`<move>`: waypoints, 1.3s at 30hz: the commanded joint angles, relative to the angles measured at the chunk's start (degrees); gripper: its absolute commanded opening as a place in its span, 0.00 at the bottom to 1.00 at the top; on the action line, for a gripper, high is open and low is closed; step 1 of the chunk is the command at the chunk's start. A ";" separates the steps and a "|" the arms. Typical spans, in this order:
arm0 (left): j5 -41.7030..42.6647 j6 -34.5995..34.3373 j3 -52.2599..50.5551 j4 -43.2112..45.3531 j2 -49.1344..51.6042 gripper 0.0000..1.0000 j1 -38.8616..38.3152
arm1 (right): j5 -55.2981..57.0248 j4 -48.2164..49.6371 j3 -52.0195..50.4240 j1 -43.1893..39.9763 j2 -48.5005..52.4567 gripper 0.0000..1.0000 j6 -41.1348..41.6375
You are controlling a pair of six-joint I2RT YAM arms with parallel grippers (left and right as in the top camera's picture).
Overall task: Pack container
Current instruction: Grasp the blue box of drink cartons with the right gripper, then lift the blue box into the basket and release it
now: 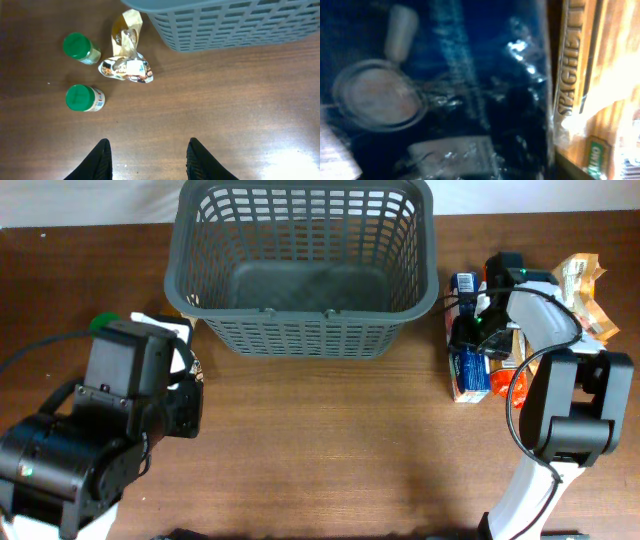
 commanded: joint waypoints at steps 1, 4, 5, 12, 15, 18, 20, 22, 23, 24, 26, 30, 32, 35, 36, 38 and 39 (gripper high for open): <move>1.05 -0.33 0.04 -0.48 1.14 0.30 0.35 | -0.61 1.73 -2.40 0.37 -0.61 0.50 -0.20; 1.55 -0.33 0.04 -0.42 1.46 0.30 0.35 | -0.57 1.97 -2.73 0.37 -0.61 0.04 -0.20; 1.75 -0.33 0.04 -0.39 1.46 0.31 0.35 | -0.57 1.44 -2.43 0.26 -0.66 0.04 -0.17; 1.68 -0.31 0.04 -0.37 1.44 0.69 0.35 | -0.28 -11.47 11.28 -0.90 -4.33 0.04 1.09; 0.26 -0.31 0.04 -0.11 1.44 0.79 0.35 | -0.37 -18.69 23.23 -0.81 -7.56 0.04 1.09; -7.17 -0.33 0.04 1.77 1.44 0.94 0.35 | -1.29 -24.90 36.96 0.31 -10.71 0.04 1.09; -11.50 -0.33 0.04 3.85 1.44 1.00 0.35 | -1.22 -26.64 43.19 1.42 -12.13 0.04 1.07; -14.60 -0.33 0.04 6.21 1.44 0.99 0.35 | -1.25 -27.17 48.94 3.34 -13.57 0.04 1.07; -15.87 -0.33 0.04 7.26 1.44 0.99 0.37 | -1.25 -27.08 51.32 4.70 -14.23 0.04 1.03; -17.18 -0.33 0.04 8.04 1.44 1.00 0.57 | -1.31 -26.77 52.98 6.08 -14.67 0.04 0.48; -20.68 -0.37 0.04 9.94 1.44 0.99 1.95 | -2.58 -26.01 55.63 9.53 -15.23 0.04 -4.22; -21.66 -4.28 0.04 12.87 1.44 0.99 8.48 | -6.19 -24.20 57.33 18.69 -15.28 0.04 -16.09; -21.64 -6.56 0.04 12.98 1.46 0.99 12.07 | -6.19 -23.12 57.31 23.02 -14.82 0.04 -22.27; -21.57 -8.55 0.04 12.96 1.46 0.99 17.20 | -6.16 -19.37 57.09 29.03 -13.38 0.04 -34.67; -21.20 -9.22 0.04 12.96 1.46 0.99 18.86 | -5.95 -17.68 56.87 30.45 -12.68 0.04 -38.82; -19.08 -9.35 0.04 12.94 1.46 0.99 21.62 | -5.01 -13.16 56.65 32.81 -10.64 0.04 -46.58; -18.10 -9.33 0.04 12.90 1.46 0.99 22.58 | -4.92 -10.80 56.65 33.35 -9.60 0.04 -48.43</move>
